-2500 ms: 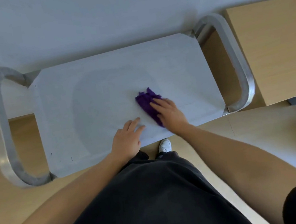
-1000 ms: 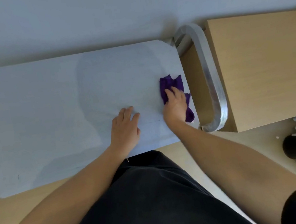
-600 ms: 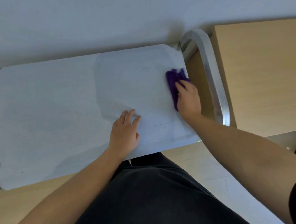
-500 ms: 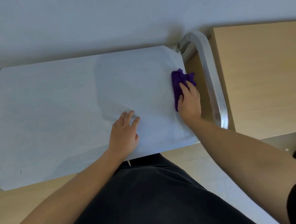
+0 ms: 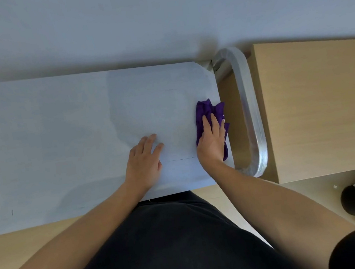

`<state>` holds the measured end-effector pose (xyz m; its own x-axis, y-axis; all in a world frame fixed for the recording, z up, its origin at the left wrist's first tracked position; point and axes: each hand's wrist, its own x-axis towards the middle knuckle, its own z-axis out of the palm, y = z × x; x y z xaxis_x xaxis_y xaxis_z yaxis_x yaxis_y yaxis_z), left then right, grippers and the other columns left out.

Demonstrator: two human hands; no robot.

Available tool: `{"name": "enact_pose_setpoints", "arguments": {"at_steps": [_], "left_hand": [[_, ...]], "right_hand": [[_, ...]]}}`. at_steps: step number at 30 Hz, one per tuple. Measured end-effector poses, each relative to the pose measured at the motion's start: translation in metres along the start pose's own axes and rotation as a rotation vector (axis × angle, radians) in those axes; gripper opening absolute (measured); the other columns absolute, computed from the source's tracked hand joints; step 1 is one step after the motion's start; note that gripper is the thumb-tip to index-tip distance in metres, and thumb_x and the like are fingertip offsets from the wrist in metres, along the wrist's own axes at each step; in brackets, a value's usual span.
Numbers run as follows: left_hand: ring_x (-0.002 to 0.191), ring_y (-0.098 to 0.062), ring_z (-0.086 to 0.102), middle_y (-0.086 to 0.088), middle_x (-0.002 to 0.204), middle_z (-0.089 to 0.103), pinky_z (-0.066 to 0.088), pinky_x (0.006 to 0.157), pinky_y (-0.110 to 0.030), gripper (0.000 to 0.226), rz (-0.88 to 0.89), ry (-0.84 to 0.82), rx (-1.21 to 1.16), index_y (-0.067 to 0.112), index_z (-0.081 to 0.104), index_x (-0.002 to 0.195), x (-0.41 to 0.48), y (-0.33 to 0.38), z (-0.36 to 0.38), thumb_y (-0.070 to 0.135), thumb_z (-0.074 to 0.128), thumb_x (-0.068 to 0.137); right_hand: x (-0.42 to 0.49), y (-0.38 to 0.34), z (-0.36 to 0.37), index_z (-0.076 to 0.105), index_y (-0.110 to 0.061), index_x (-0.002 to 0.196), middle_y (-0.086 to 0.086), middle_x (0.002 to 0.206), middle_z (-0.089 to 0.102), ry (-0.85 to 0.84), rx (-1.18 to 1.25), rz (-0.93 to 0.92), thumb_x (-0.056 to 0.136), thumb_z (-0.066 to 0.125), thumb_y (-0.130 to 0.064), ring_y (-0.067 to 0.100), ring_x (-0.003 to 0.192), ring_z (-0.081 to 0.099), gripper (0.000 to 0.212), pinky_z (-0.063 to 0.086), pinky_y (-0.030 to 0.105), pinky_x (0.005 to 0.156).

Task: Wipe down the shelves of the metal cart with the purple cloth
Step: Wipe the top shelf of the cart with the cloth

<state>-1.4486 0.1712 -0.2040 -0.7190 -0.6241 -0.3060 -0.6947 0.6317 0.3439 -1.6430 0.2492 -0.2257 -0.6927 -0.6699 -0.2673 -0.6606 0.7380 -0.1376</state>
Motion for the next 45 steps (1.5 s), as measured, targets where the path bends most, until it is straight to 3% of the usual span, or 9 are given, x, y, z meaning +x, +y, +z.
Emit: {"name": "enact_pose_setpoints", "arguments": {"at_steps": [12, 17, 22, 26, 29, 33, 40, 43, 45], "left_hand": [[0.139, -0.035, 0.037, -0.012, 0.151, 0.039, 0.043, 0.101, -0.047, 0.046, 0.017, -0.015, 0.018, 0.012, 0.056, 0.132, 0.032, -0.002, -0.008, 0.013, 0.063, 0.087], [0.141, -0.032, 0.034, -0.008, 0.155, 0.034, 0.044, 0.101, -0.046, 0.050, 0.030, -0.038, 0.008, 0.016, 0.053, 0.136, 0.032, -0.010, -0.009, 0.015, 0.063, 0.087], [0.138, -0.034, 0.040, -0.011, 0.150, 0.042, 0.046, 0.098, -0.046, 0.052, 0.051, -0.039, 0.020, 0.014, 0.056, 0.133, 0.034, -0.012, -0.012, 0.013, 0.069, 0.082], [0.139, -0.031, 0.038, -0.009, 0.152, 0.039, 0.047, 0.098, -0.043, 0.051, 0.078, -0.030, 0.015, 0.017, 0.055, 0.135, 0.035, -0.014, -0.011, 0.016, 0.066, 0.085], [0.135, -0.031, 0.044, -0.009, 0.149, 0.043, 0.050, 0.094, -0.042, 0.049, 0.087, 0.004, 0.002, 0.017, 0.058, 0.130, 0.034, -0.017, -0.011, 0.015, 0.068, 0.082], [0.137, -0.029, 0.042, -0.007, 0.150, 0.042, 0.049, 0.095, -0.041, 0.047, 0.088, 0.010, -0.004, 0.018, 0.058, 0.131, 0.033, -0.018, -0.010, 0.016, 0.065, 0.085], [0.140, -0.029, 0.036, -0.008, 0.154, 0.036, 0.045, 0.101, -0.042, 0.050, 0.074, -0.023, 0.027, 0.019, 0.052, 0.137, 0.034, -0.018, -0.012, 0.020, 0.063, 0.087], [0.140, -0.029, 0.036, -0.008, 0.153, 0.036, 0.045, 0.100, -0.041, 0.050, 0.078, -0.021, 0.026, 0.018, 0.053, 0.136, 0.034, -0.017, -0.013, 0.018, 0.063, 0.087], [0.139, -0.030, 0.038, -0.008, 0.152, 0.039, 0.046, 0.099, -0.043, 0.049, 0.065, -0.021, 0.005, 0.018, 0.056, 0.134, 0.033, -0.015, -0.014, 0.016, 0.064, 0.085]], "right_hand": [[0.090, -0.005, -0.022, 0.030, -0.016, 0.150, 0.009, 0.160, 0.019, 0.048, 0.131, -0.171, 0.094, 0.046, -0.001, 0.036, 0.148, 0.011, 0.060, 0.015, 0.046, 0.122], [0.108, -0.051, -0.025, 0.016, -0.016, 0.154, 0.010, 0.162, 0.008, 0.092, 0.030, 0.023, 0.089, 0.043, -0.001, 0.029, 0.150, 0.005, 0.072, 0.007, 0.044, 0.123], [0.076, -0.115, -0.004, 0.025, -0.015, 0.151, 0.007, 0.159, 0.024, -0.036, 0.077, -0.504, 0.088, 0.053, -0.003, 0.031, 0.148, 0.013, 0.070, 0.011, 0.041, 0.122], [0.088, -0.101, -0.008, 0.037, -0.013, 0.147, 0.008, 0.155, 0.034, 0.002, 0.101, -0.684, 0.090, 0.053, 0.000, 0.033, 0.145, 0.025, 0.062, 0.024, 0.042, 0.120], [0.119, -0.067, -0.019, 0.042, -0.007, 0.144, 0.015, 0.153, 0.036, 0.089, 0.153, -0.457, 0.087, 0.049, 0.002, 0.034, 0.142, 0.031, 0.058, 0.020, 0.043, 0.120], [0.131, -0.052, -0.025, 0.026, -0.009, 0.151, 0.012, 0.159, 0.022, 0.137, 0.104, -0.136, 0.086, 0.049, 0.002, 0.031, 0.148, 0.015, 0.070, 0.008, 0.041, 0.123], [0.079, -0.111, -0.002, 0.034, -0.016, 0.148, 0.005, 0.156, 0.032, -0.042, 0.070, -0.740, 0.087, 0.055, 0.000, 0.029, 0.147, 0.021, 0.066, 0.012, 0.037, 0.121], [0.097, -0.093, -0.011, 0.041, -0.012, 0.145, 0.009, 0.154, 0.035, -0.006, 0.125, -0.699, 0.090, 0.053, 0.002, 0.032, 0.144, 0.027, 0.059, 0.018, 0.037, 0.120], [0.114, -0.071, -0.021, 0.040, -0.009, 0.145, 0.012, 0.154, 0.033, 0.029, 0.168, -0.483, 0.088, 0.049, 0.006, 0.032, 0.144, 0.027, 0.060, 0.016, 0.040, 0.122]]}}
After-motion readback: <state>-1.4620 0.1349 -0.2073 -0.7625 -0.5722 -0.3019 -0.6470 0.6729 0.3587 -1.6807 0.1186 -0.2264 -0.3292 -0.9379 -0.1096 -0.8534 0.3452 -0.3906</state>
